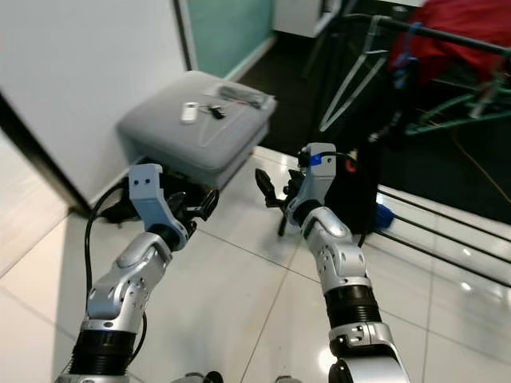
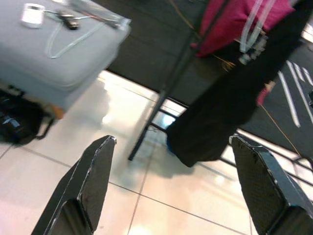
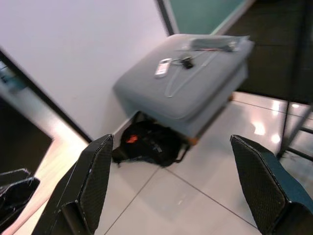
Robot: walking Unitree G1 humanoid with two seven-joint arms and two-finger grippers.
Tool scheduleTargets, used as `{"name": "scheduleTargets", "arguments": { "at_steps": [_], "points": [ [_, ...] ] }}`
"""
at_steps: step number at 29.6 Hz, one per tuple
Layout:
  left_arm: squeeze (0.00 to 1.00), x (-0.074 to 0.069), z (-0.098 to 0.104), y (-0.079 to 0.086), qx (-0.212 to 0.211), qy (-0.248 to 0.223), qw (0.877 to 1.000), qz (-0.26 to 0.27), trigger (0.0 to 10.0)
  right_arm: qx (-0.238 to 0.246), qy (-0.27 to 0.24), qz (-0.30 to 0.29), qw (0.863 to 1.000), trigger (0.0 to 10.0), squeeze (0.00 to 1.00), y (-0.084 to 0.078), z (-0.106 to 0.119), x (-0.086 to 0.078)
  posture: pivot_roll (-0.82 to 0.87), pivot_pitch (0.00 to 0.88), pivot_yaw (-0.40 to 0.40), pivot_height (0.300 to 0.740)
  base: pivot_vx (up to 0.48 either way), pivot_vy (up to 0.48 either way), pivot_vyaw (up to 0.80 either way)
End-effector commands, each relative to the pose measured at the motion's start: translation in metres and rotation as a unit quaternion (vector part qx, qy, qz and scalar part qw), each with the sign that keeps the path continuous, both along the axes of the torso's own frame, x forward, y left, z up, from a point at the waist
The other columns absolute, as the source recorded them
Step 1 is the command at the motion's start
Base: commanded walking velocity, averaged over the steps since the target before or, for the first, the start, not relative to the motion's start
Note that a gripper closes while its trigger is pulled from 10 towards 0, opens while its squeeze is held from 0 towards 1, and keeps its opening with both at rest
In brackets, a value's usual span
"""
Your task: Hang hanger
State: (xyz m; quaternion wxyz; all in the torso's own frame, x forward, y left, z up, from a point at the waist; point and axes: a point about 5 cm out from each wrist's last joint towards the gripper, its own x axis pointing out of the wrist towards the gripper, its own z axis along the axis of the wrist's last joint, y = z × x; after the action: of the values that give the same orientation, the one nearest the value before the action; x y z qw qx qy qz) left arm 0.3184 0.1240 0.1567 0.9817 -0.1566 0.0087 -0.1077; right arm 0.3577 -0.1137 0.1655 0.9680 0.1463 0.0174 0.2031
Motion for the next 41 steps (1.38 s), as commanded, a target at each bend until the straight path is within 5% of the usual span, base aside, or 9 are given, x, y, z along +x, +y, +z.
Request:
{"name": "scheduleTargets", "arguments": {
  "at_steps": [1, 12, 21, 41],
  "points": [
    [0.00, 0.000, -0.005, -0.002, -0.003, 0.011, 1.000, -0.007, 10.0, 0.001, 0.011, -0.004, 1.000, 10.0, 0.00, -0.001, -0.004, 0.000, -0.05, 0.103, -0.026, 0.740, 0.000, 0.000, -0.80],
    [0.00, -0.001, 0.004, -0.005, -0.033, -0.020, 0.999, -0.028, 10.0, -0.006, 0.010, -0.021, 1.000, 10.0, 0.00, -0.005, -0.003, 0.002, -0.06, 0.108, -0.028, 0.740, 0.000, 0.000, -0.80],
    [0.00, -0.002, 0.008, -0.011, -0.016, -0.035, 0.998, -0.040, 10.0, -0.005, 0.008, -0.025, 1.000, 10.0, 0.00, -0.007, -0.002, 0.002, -0.06, 0.110, -0.029, 0.740, 0.000, 0.000, -0.80],
    [0.00, -0.006, 0.025, -0.005, 0.015, -0.100, 0.995, -0.005, 10.0, 0.009, -0.003, -0.045, 0.999, 10.0, 0.00, -0.012, 0.000, 0.002, -0.07, 0.108, -0.029, 0.740, 0.289, 0.000, 0.00]
  ]
}}
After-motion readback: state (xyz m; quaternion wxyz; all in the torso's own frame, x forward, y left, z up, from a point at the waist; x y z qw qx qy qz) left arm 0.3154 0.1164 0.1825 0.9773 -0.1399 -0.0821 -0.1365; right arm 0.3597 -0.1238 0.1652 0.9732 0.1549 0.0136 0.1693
